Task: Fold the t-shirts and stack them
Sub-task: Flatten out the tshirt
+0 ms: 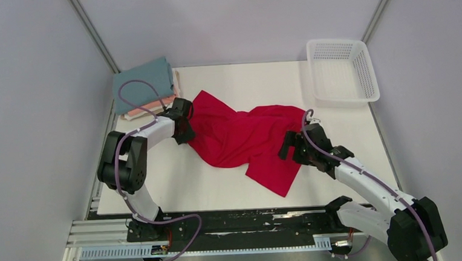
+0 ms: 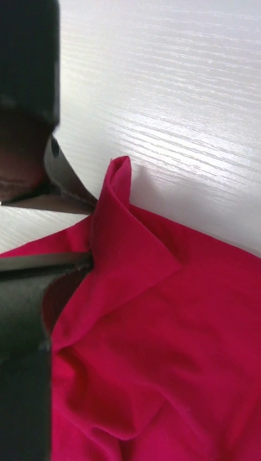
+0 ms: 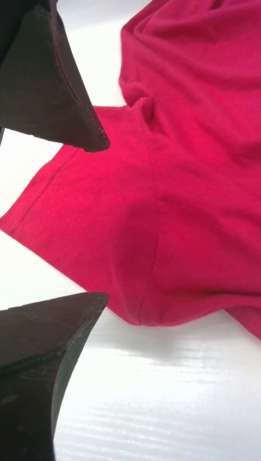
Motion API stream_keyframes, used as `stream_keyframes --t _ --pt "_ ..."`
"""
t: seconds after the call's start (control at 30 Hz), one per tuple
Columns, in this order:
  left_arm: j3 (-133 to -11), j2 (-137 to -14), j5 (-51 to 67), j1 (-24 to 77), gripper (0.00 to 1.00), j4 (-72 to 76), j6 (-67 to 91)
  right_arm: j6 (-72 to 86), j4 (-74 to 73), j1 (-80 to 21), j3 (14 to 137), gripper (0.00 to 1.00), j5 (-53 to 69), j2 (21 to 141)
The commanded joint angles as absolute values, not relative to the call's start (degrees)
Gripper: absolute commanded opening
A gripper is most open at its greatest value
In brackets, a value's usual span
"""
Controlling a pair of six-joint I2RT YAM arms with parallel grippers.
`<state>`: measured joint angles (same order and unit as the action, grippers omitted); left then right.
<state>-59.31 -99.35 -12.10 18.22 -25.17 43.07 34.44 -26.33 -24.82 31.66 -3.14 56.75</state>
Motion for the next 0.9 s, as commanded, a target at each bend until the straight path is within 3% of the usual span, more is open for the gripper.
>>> stream_keyframes --t 0.0,0.03,0.1,0.53,0.73,0.87 --pt "-59.62 -103.84 -7.56 18.02 0.31 -21.06 41.93 34.42 -26.96 -29.27 31.78 0.98 -2.00 57.53" --pt "-60.01 -104.04 -7.16 18.02 0.10 -21.12 41.86 34.94 -27.61 -31.04 31.88 0.98 -2.42 57.83" --pt "-60.71 -104.44 -7.58 17.96 0.00 -22.61 42.18 36.37 -28.91 -34.26 31.95 0.96 -2.51 58.81" --pt "-41.87 -85.81 -5.76 18.15 0.00 -22.61 47.64 43.51 -36.43 -53.15 37.18 0.88 -11.33 74.77" --pt "-37.46 -79.69 -6.87 18.37 0.00 -23.76 48.84 46.80 -37.49 -54.40 35.19 0.75 -11.36 78.90" --pt "-37.19 -76.29 -8.61 18.37 0.00 -25.90 49.02 50.59 -40.65 -54.62 34.91 0.52 -16.24 80.77"
